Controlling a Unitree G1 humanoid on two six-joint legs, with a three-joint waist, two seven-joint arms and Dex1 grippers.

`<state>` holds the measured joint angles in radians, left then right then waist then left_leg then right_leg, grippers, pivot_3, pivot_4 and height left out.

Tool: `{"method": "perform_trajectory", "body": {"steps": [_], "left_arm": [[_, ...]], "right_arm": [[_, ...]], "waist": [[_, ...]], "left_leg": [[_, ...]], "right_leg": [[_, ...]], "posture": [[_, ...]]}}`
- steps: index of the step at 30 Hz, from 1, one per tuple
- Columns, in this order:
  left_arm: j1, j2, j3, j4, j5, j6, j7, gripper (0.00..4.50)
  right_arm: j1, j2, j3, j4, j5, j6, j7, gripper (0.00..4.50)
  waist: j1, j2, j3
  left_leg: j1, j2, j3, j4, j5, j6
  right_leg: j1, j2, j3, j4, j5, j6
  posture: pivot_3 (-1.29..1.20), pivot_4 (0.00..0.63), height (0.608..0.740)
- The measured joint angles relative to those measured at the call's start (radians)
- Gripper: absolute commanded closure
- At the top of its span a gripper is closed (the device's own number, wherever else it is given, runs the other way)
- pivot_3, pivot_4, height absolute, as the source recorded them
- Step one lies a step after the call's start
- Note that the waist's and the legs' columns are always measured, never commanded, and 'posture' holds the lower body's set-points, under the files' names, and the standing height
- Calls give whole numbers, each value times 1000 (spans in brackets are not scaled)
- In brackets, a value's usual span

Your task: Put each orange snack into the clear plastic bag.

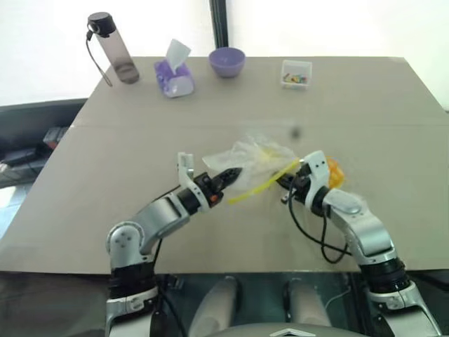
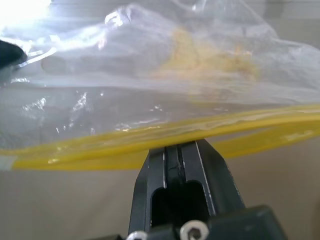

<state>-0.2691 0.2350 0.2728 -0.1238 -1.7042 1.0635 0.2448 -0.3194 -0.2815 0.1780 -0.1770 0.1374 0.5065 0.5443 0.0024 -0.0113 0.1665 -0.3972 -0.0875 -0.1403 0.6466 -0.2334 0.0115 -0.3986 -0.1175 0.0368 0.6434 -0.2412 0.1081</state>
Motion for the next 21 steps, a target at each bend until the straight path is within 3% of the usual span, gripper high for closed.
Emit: {"method": "perform_trajectory", "body": {"steps": [6, 11, 16, 21], "left_arm": [[4, 33, -21, 0, -7, -20, -10, 4500], [7, 41, -48, 0, -7, -32, -22, 4500], [8, 56, -49, 1, -8, -50, -34, 4500], [8, 55, -69, 1, -8, -55, -44, 4500]], "right_arm": [[-9, -54, 27, -2, -56, -69, 4, 4459], [-9, -109, 55, 6, -147, -176, -6, 2291], [54, -171, 50, 24, -206, -208, -12, 2291], [64, -130, 4, 8, -192, -170, -54, 2291]], "waist": [[-2, 0, 0], [-8, 0, 0], [-7, 0, 0], [-10, 0, 0]], "left_leg": [[0, 0, 0, 0, 0, 0], [0, 0, 0, -1, 0, 0], [0, 0, 1, -1, 0, 0], [0, 0, 1, -1, 0, 0]], "right_leg": [[0, 0, 0, 0, 0, 0], [0, 0, 0, 0, 0, 0], [0, 0, 1, 0, 0, 0], [0, 0, 1, 0, 0, 0]], "posture": [[0, 150, 740], [0, 150, 740], [0, 150, 740], [0, 150, 740]]}}
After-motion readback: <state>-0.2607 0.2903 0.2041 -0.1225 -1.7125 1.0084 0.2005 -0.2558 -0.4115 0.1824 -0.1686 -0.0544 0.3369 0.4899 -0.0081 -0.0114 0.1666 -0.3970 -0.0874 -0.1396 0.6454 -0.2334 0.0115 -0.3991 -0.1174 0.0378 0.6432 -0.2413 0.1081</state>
